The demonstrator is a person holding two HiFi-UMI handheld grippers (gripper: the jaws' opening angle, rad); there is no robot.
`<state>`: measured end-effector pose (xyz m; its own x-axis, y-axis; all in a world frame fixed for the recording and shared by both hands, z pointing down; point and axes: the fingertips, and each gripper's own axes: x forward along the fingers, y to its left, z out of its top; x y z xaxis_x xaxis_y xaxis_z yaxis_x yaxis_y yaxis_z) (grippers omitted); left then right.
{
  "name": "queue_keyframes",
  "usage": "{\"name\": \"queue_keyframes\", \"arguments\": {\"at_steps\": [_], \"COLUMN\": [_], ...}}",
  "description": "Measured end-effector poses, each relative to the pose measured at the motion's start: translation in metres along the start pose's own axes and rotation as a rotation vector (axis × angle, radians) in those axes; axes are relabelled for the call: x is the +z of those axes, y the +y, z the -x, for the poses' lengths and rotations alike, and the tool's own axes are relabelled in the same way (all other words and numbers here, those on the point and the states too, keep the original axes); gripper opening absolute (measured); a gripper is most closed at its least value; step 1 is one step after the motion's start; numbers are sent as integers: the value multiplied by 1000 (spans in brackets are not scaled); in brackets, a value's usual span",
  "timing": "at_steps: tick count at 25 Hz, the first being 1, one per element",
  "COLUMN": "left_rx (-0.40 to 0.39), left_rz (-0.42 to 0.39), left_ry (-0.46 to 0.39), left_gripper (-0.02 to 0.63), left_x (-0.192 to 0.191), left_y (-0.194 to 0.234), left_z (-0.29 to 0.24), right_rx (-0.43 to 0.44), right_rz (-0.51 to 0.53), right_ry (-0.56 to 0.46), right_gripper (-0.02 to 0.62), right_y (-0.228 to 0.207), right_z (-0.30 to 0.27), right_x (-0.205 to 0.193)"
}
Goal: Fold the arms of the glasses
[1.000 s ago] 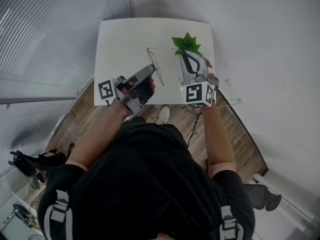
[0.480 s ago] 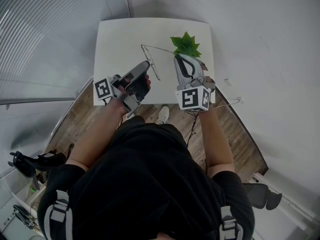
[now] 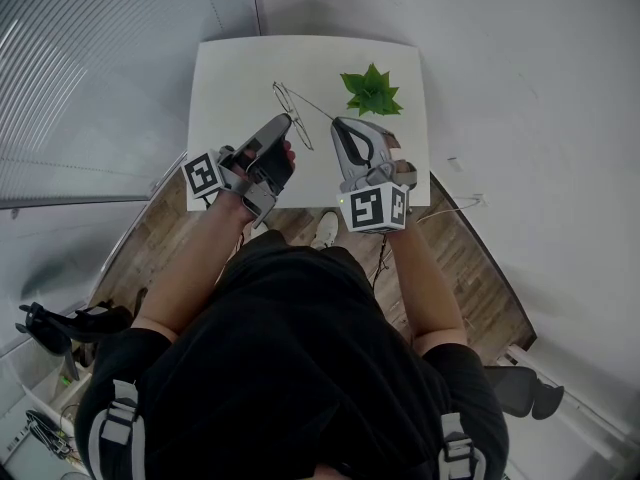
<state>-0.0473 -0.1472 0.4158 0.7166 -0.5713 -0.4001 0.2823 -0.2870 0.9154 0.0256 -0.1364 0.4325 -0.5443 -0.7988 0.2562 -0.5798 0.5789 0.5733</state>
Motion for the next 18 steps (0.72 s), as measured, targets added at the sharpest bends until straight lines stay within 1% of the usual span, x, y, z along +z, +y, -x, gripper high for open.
{"name": "queue_keyframes", "arguments": {"at_steps": [6, 18], "left_rx": [8, -10], "left_rz": [-12, -22], "left_ry": [-20, -33], "left_gripper": [11, 11], "left_x": [4, 6], "left_y": [0, -5], "left_z": [1, 0], "right_rx": [23, 53], "right_rz": [2, 5], "right_ry": [-19, -38], "right_gripper": [23, 29], "right_y": [15, 29], "right_z": [0, -1], "right_x": [8, 15]}}
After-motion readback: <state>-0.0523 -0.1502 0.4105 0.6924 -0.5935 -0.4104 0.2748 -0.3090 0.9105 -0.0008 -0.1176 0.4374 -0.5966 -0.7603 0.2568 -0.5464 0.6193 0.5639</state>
